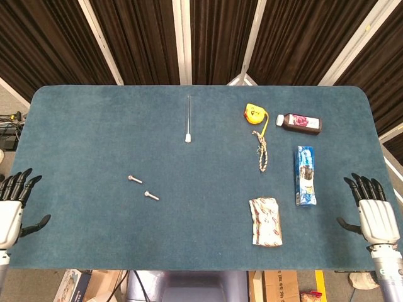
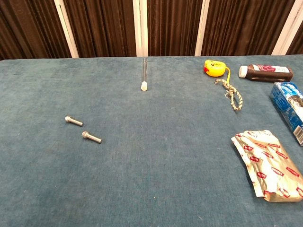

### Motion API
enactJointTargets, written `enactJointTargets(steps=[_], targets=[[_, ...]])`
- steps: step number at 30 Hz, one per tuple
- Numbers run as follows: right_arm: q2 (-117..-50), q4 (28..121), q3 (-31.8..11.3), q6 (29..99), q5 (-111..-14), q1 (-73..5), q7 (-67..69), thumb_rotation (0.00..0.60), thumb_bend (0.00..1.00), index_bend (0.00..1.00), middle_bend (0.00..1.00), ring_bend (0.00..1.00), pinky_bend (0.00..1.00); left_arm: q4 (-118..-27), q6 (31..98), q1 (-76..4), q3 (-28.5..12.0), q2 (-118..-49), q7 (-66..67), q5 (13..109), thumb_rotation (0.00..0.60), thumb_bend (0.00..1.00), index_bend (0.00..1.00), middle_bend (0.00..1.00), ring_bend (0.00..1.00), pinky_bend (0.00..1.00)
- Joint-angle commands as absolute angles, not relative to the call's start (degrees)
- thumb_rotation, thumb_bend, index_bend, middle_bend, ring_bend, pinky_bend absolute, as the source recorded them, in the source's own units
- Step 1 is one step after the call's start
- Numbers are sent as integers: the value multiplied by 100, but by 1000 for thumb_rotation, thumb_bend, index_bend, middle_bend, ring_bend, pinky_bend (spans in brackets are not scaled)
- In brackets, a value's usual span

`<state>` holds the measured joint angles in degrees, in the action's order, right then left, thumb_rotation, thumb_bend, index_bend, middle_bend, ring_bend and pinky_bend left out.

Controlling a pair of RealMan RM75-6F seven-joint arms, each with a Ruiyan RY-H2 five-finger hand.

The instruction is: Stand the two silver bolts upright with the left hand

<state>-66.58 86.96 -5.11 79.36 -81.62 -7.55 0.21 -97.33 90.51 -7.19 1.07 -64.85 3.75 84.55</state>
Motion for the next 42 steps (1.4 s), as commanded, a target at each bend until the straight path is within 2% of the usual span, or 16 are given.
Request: enactJointTargets(steps=[1, 13, 16, 23, 26, 30, 34, 42], targets=[[-6660, 8686, -513, 7929, -8155, -759, 13, 600, 157, 145, 91, 65, 0, -9758, 9025, -723, 107, -6493, 369, 8521, 600, 297, 141, 11, 0, 0], [-6621, 8754, -538, 8051, -8152, -705, 48, 600, 157, 145, 91, 65, 0, -9680, 8589, -960, 138, -6559, 675, 8840, 600, 285, 195, 23, 0, 0], [-6604, 8775, -536, 8064, -8146, -691, 55, 600, 157, 145, 91, 65, 0, -9653, 8129, -1316, -29, -6597, 991, 8804, 600, 285, 210, 34, 0, 0], [-6632, 8777, -552, 8068, -8100, -689, -39, 600, 157, 145, 91, 65, 0, -9377, 6469, -2583, -611, -6830, 1641, 8426, 600, 299, 264, 46, 0, 0], [-6657, 8782, -546, 8049, -8076, -694, -127, 600, 157, 145, 91, 65, 0, -9354, 5862, -2988, -762, -6990, 1649, 8183, 600, 319, 288, 50, 0, 0], [-6671, 8813, -531, 8033, -8068, -695, -210, 600, 157, 145, 91, 65, 0, -9259, 5366, -3358, -850, -7249, 1933, 7931, 600, 329, 301, 51, 0, 0], [-6672, 8833, -534, 8033, -8045, -688, -236, 600, 158, 145, 91, 65, 0, -9253, 5099, -3586, -876, -7508, 2161, 7716, 600, 329, 325, 51, 0, 0], [-6654, 8850, -556, 8049, -8014, -673, -201, 600, 157, 145, 91, 65, 0, -9238, 5080, -3862, -842, -8032, 2794, 7359, 600, 336, 372, 55, 0, 0]])
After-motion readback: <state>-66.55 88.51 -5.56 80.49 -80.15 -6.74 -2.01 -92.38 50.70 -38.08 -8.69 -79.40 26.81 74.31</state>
